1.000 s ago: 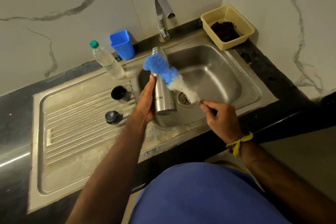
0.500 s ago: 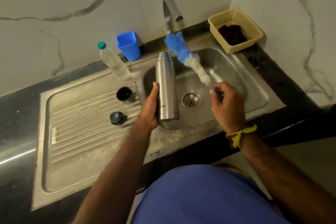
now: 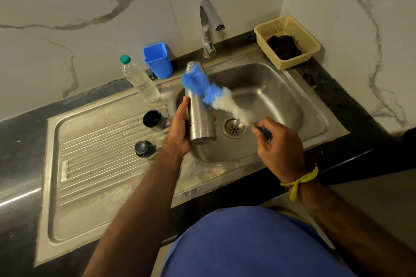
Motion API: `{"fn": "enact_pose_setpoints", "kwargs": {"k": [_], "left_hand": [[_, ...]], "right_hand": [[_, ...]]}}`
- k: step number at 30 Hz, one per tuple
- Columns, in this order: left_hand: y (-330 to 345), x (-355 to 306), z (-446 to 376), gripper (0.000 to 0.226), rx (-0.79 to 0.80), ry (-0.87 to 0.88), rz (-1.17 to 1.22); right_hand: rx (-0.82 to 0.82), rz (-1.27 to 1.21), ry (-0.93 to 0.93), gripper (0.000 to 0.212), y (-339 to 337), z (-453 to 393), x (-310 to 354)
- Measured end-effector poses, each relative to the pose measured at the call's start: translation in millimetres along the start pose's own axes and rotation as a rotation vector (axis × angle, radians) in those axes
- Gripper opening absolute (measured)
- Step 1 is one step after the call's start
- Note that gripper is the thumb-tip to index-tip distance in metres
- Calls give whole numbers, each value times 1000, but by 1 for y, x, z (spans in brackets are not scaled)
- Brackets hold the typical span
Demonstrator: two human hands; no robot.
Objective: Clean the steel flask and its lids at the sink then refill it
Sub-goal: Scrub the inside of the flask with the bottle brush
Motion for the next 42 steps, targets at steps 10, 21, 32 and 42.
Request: {"fn": "enact_pose_setpoints", "kwargs": {"k": [10,21,32,42], "left_hand": [[1,-22,-4,57,-18,44,10],[11,-32,-12,48,40,68,60],[9,-5,-1,50,-41,44,15],[11,16,23,54,26,-4,-72]], "right_hand": [[-51,-34,21,17,5,25,-2],[-5,-78,-121,9,9,52,-7],[-28,-96,-56,17,3,43,-12],[-61,-83,-7,14,4,29,-6]]}}
Point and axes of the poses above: each hand's wrist, its own z-axis away from the middle knuckle, its own y-axis out of the palm, x = y × z, the point moved 1 cm from there along -z, towards the middle knuckle, and after that the axes turned 14 degrees about x, right-handed, at the moved point
